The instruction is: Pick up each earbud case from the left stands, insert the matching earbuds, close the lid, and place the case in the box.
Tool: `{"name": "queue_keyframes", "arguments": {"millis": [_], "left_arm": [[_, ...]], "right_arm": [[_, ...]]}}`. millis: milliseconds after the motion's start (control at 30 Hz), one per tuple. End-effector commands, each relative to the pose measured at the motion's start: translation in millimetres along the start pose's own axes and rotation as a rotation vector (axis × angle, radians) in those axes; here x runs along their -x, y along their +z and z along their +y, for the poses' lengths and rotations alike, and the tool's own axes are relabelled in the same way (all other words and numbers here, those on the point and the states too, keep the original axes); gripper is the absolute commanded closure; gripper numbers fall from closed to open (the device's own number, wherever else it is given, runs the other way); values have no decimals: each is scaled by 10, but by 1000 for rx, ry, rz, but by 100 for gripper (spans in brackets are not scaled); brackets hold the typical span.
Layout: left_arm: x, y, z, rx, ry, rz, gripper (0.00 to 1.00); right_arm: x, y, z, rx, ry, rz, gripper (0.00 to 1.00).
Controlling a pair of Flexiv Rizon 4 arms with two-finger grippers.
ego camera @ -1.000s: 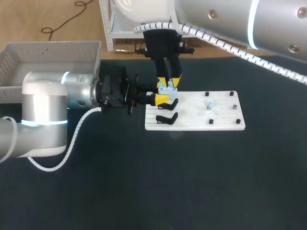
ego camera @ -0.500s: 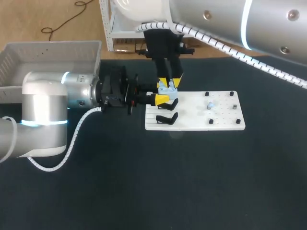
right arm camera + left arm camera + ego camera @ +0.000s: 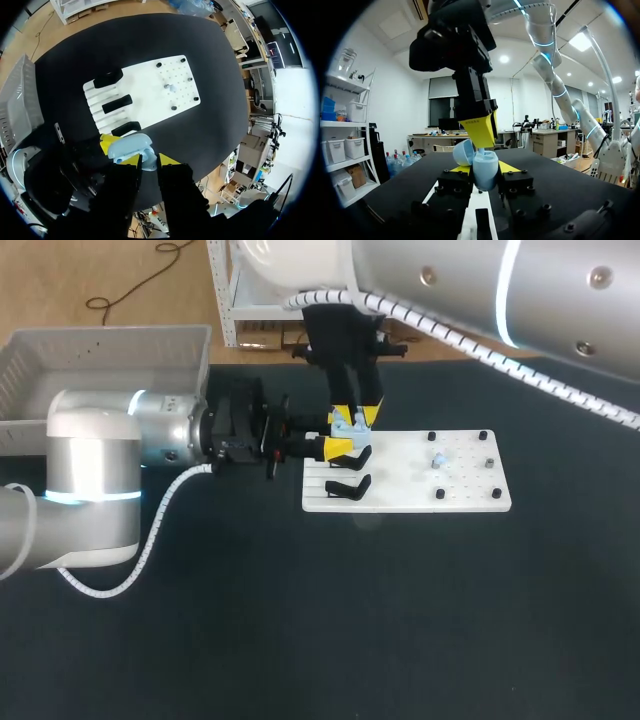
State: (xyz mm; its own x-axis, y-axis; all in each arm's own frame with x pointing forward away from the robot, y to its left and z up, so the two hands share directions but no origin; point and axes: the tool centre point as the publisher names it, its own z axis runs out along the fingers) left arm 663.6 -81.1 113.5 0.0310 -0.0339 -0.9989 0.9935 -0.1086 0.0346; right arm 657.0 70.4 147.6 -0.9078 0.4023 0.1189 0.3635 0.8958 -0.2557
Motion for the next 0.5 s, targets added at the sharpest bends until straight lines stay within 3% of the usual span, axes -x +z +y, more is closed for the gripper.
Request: {"name": "queue_keyframes", "arguments": {"millis": [33,67,233,267,367,400,500], "left_arm": [[0,-6,11,-2,0,-1,100],[0,-6,11,-2,0,-1,100],[0,-6,11,-2,0,-1,100],[0,-6,11,-2,0,-1,100],[0,-6,11,-2,0,-1,100],[0,-6,11,-2,0,-1,100],[0,-6,11,-2,0,-1,100]], "right_arm": [[22,21,-1,4,0,7,64],[22,21,0,5,-1,7,54],[-33,-57,-19,37,-13,-12,27],[-54,-82,-34,51,-19,-22,27],[-140,-165,-131,104,-32,-53,36],[-167,-180,-183,129,-37,-51,49],[-192,-176,-343,179,-68,-42,61]]}}
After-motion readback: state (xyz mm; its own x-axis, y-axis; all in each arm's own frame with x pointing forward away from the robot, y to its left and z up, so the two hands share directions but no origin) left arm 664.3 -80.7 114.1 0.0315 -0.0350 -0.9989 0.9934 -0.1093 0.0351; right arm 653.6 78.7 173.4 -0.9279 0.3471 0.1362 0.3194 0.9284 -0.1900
